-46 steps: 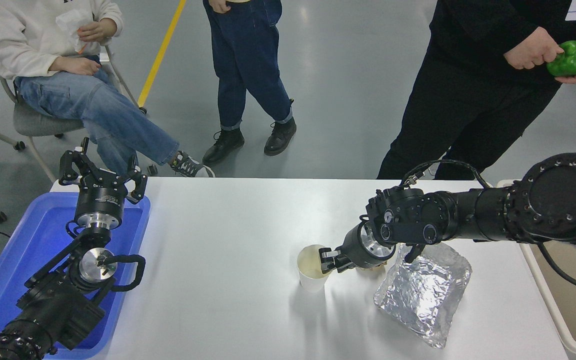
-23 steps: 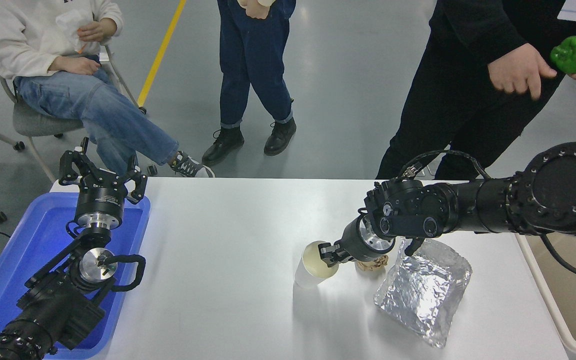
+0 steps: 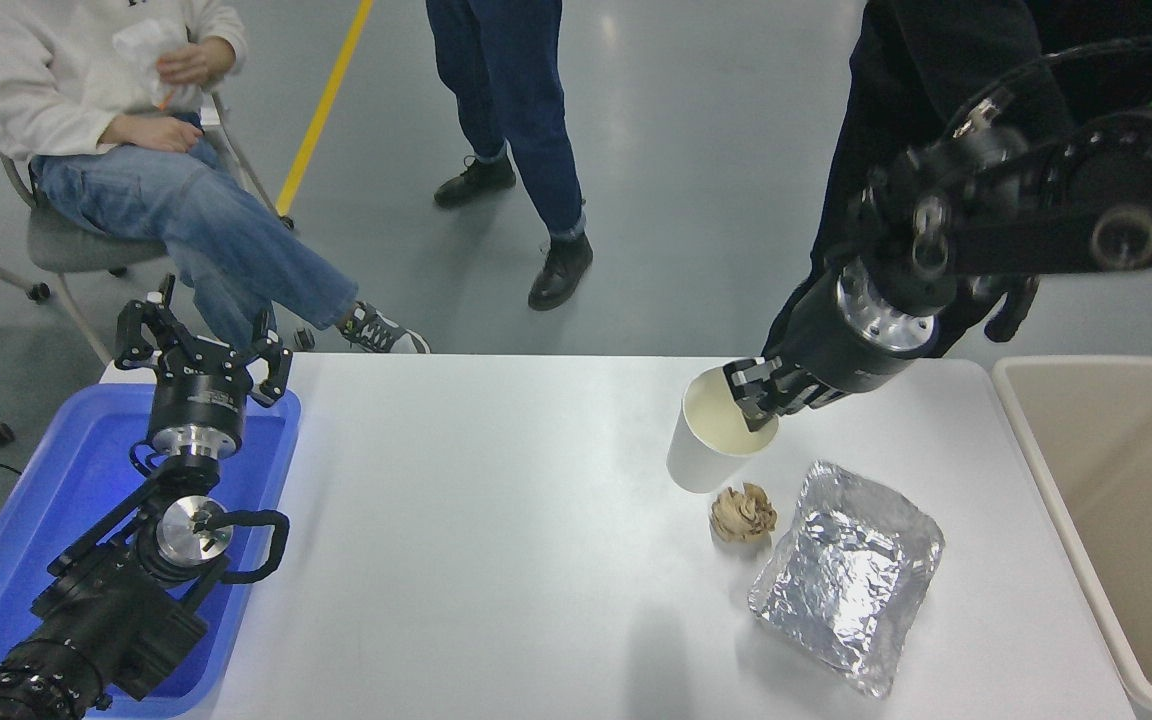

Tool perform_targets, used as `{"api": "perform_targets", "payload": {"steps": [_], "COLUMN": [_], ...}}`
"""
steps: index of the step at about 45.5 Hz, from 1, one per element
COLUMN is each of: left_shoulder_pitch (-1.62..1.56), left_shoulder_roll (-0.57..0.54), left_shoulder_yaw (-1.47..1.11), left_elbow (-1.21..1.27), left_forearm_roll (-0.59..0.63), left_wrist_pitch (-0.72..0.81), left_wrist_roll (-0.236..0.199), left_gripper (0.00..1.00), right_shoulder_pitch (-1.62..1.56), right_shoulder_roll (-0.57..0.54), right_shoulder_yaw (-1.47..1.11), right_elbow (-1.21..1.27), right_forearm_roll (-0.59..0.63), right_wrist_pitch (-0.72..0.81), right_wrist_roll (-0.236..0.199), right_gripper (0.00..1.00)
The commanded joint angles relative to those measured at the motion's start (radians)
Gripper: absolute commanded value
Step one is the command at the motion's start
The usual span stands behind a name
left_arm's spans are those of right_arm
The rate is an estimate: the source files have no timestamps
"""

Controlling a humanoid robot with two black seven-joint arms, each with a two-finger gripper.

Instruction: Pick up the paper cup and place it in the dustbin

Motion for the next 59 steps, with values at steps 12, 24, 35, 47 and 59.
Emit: {"api": "perform_targets", "payload": {"steps": [12, 24, 35, 47, 59], "left_shoulder_pitch": [0.0, 0.0, 0.0, 0.0, -0.002], "left_shoulder_roll": [-0.001, -0.001, -0.001, -0.001, -0.001], "left_shoulder_yaw": [0.0, 0.0, 0.0, 0.0, 0.0], "left_elbow": [0.0, 0.0, 0.0, 0.0, 0.0], "left_forearm_roll": [-0.002, -0.002, -0.002, -0.002, -0.002], "left_wrist_pitch": [0.0, 0.0, 0.0, 0.0, 0.0], "left_wrist_roll": [-0.001, -0.002, -0.002, -0.002, -0.002], "left_gripper": [0.99, 0.99, 0.99, 0.99, 0.99], "right_shoulder_pitch": [0.149, 0.088, -0.159, -0.625, -1.145], "right_shoulder_roll": [-0.028, -0.347, -0.687, -0.797, -0.703], "right_shoulder_yaw": [-0.191, -0.28, -0.135, 0.177, 0.447], "right_elbow": [0.043, -0.02, -0.252, -0.575, -0.787], "right_forearm_roll": [-0.038, -0.315, -0.668, -0.756, -0.744], "right_wrist_pitch": [0.035, 0.017, 0.018, -0.103, -0.446], "right_wrist_roll": [-0.03, -0.022, -0.02, -0.014, -0.011], "right_gripper": [0.0, 0.0, 0.0, 0.0, 0.0]}}
